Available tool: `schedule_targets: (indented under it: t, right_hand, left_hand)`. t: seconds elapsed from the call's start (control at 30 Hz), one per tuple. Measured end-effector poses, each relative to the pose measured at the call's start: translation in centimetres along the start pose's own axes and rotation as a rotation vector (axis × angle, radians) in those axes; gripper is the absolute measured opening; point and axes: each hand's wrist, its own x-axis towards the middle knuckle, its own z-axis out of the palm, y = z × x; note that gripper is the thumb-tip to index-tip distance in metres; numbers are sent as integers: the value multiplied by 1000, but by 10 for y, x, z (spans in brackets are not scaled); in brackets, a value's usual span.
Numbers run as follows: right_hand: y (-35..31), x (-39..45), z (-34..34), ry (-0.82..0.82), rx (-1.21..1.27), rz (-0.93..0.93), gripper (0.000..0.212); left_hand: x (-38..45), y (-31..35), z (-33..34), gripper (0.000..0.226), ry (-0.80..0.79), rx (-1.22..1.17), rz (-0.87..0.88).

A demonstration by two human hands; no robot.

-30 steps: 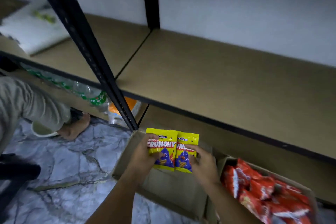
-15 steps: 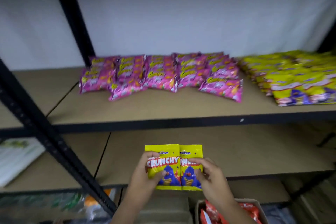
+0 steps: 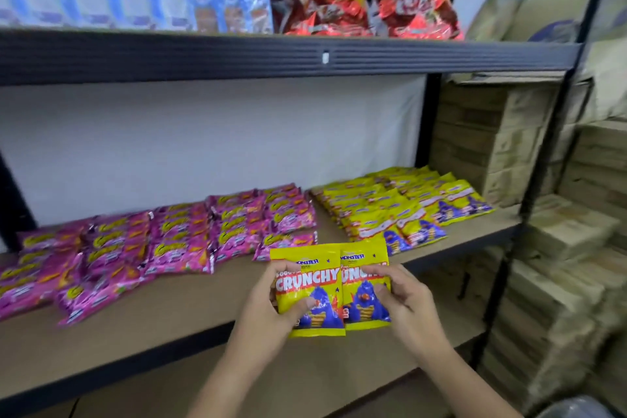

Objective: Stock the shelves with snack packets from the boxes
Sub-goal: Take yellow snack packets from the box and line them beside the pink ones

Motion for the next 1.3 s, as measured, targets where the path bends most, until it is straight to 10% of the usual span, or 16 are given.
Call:
schedule_targets:
  t: [0.63, 1.17, 1.3]
  right_hand:
    - [49, 188, -314, 189, -166, 29, 40]
    - [128, 281, -368, 12, -458, 190, 12]
    - [140, 283, -370, -113, -598, 166, 37]
  left_hand:
    - [189, 49, 307, 57, 18, 84, 126]
    - [258, 28, 415, 70, 96, 540, -47]
    - [256, 26, 425, 65, 98, 737, -52]
